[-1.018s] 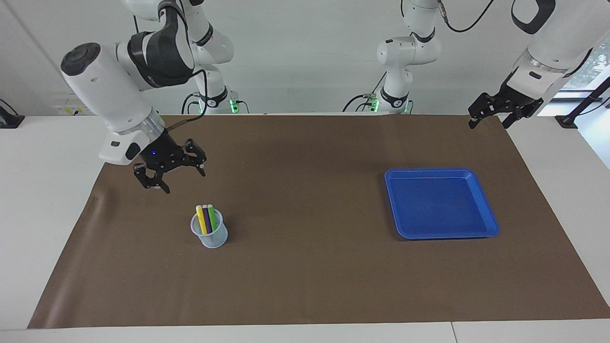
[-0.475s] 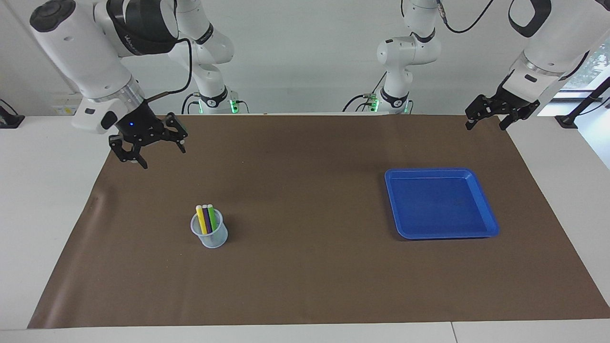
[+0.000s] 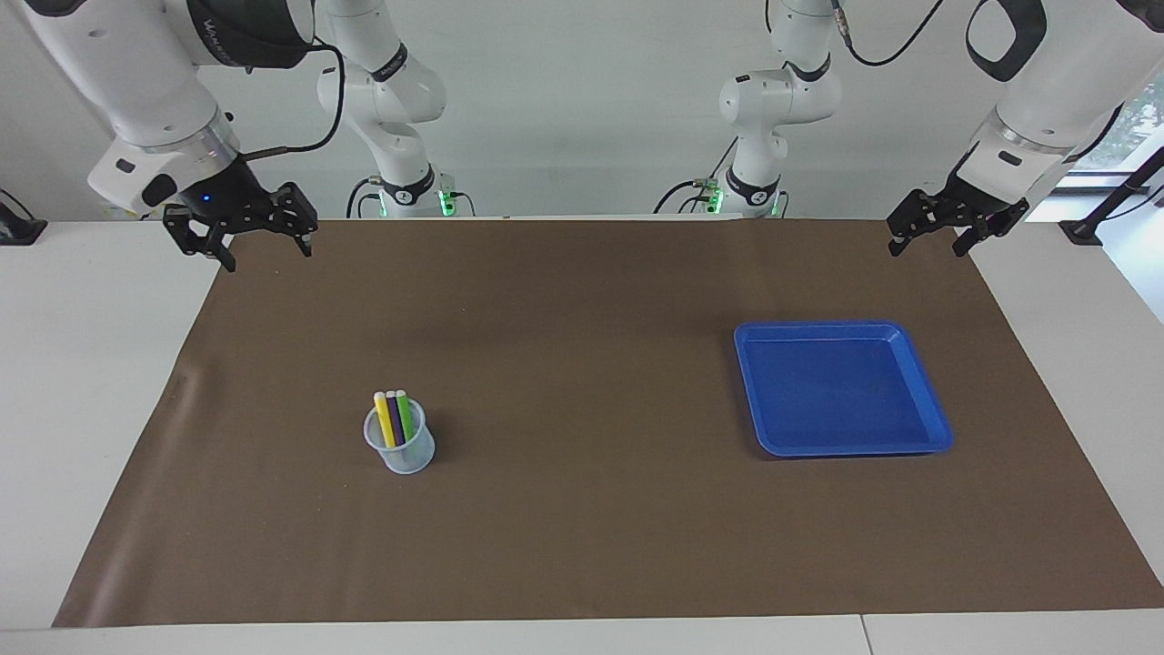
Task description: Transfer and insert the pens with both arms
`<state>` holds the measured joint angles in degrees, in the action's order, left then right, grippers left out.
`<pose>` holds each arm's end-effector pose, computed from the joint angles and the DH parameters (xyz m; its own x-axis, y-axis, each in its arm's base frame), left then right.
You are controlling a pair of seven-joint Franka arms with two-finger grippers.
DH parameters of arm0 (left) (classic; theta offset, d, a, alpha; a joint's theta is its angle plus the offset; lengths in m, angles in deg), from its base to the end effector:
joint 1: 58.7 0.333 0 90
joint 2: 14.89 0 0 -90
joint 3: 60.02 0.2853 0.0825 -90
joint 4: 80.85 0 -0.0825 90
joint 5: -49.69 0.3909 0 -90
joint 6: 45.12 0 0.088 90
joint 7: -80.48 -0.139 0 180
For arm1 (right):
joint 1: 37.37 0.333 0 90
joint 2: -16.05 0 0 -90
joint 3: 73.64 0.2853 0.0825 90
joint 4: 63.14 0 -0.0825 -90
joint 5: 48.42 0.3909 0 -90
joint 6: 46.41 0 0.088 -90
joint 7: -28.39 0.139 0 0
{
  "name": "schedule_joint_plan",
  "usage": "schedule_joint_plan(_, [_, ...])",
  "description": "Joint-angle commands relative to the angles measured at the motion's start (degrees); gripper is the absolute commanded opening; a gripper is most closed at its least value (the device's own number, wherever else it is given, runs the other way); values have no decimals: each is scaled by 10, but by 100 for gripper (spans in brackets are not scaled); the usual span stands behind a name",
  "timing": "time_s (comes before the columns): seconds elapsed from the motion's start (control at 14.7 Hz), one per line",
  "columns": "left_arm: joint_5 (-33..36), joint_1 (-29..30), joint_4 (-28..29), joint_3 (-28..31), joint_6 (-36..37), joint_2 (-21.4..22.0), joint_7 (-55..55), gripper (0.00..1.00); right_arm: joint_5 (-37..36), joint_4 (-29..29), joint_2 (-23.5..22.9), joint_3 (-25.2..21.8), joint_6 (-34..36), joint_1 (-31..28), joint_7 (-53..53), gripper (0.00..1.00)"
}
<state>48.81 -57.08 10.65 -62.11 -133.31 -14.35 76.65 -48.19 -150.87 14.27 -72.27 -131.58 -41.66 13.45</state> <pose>0.5532 -0.0068 0.5519 0.9960 -0.0754 -0.0472 -0.0746 -0.9970 0.0182 0.5580 -0.0280 0.5562 0.9753 0.2088 -0.0719 0.2075 -0.9779 -0.0241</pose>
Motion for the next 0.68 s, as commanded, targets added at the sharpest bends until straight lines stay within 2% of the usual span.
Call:
schedule_joint_plan(0.0, [16, -7, 9, 4, -1, 7, -5, 100, -8, -69, 59, -18, -12, 28, 13, 100])
schedule_joint_plan(0.2, [16, -7, 9, 4, -5, 7, -5, 100, -8, -68, 59, -55, -21, 44, 83, 100])
schedule_joint_plan(0.34, [16, -7, 9, 4, -5, 7, -4, 100, -9, -69, 64, -79, -18, 52, 89, 100])
schedule_joint_plan(0.61, [16, -7, 9, 4, -3, 7, -4, 100, -20, -62, 73, -75, -24, 62, 96, 100])
